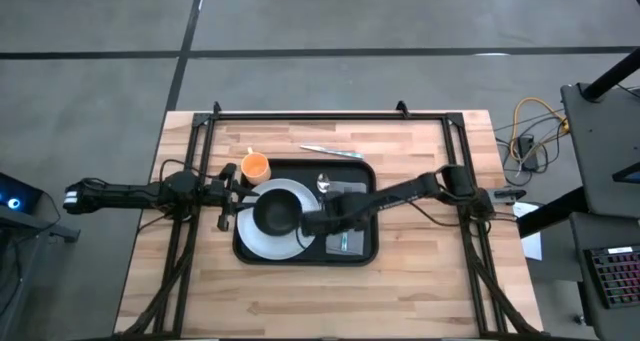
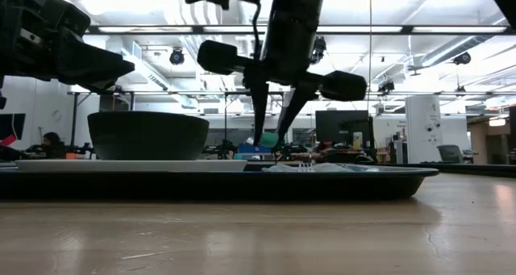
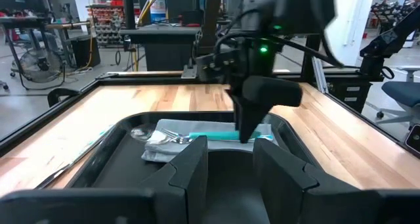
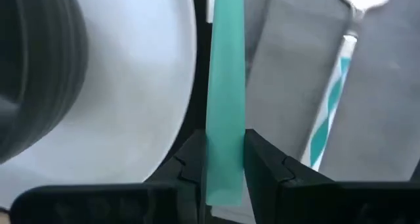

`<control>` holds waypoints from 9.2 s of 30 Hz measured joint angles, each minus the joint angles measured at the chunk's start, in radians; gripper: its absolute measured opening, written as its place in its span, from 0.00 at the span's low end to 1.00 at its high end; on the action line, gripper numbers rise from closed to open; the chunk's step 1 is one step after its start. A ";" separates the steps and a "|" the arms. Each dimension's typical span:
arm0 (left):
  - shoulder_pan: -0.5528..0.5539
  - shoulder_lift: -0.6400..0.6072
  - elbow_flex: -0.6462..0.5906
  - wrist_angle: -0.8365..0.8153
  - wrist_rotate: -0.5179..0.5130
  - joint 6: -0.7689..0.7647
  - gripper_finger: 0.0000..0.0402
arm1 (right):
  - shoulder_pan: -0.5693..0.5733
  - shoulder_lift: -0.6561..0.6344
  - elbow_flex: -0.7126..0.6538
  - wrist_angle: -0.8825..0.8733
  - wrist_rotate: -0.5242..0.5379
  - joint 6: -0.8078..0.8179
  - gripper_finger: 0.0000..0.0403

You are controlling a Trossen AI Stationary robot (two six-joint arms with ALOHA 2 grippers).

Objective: Set up tray
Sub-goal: Put the blue spoon on the gray tablecloth on the black table tray to the left of the blue fork, then put the blue knife on the gray tablecloth on the black table tray to the right of the blue fork

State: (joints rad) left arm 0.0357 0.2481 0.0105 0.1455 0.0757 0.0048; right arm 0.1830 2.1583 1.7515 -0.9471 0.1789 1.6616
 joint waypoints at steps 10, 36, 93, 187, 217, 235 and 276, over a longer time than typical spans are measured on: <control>0.000 0.000 0.000 0.000 0.000 0.000 0.26 | 0.092 0.002 -0.019 -0.004 0.060 0.241 0.14; 0.000 0.000 0.000 0.000 0.000 0.000 0.26 | 0.094 0.004 -0.168 0.146 0.056 0.243 0.14; 0.000 0.000 0.000 0.000 0.000 0.000 0.26 | -0.002 -0.001 0.026 -0.150 0.132 -0.015 0.39; 0.000 0.000 0.000 0.000 0.000 0.000 0.26 | -0.705 0.010 -0.066 0.038 -0.293 -1.747 0.40; 0.000 0.000 0.000 0.000 0.000 0.000 0.26 | -0.717 0.156 0.052 -0.128 -0.310 -1.754 0.38; 0.000 0.000 0.000 0.000 0.000 0.000 0.26 | -0.732 0.160 0.091 -0.146 -0.258 -1.774 0.06; 0.000 0.000 0.000 0.000 0.000 0.000 0.26 | -0.354 -0.129 -0.067 -0.228 -0.171 -0.840 0.06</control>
State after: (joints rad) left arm 0.0358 0.2481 0.0109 0.1458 0.0757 0.0048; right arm -0.1710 2.0297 1.6844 -1.1753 0.0075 0.8214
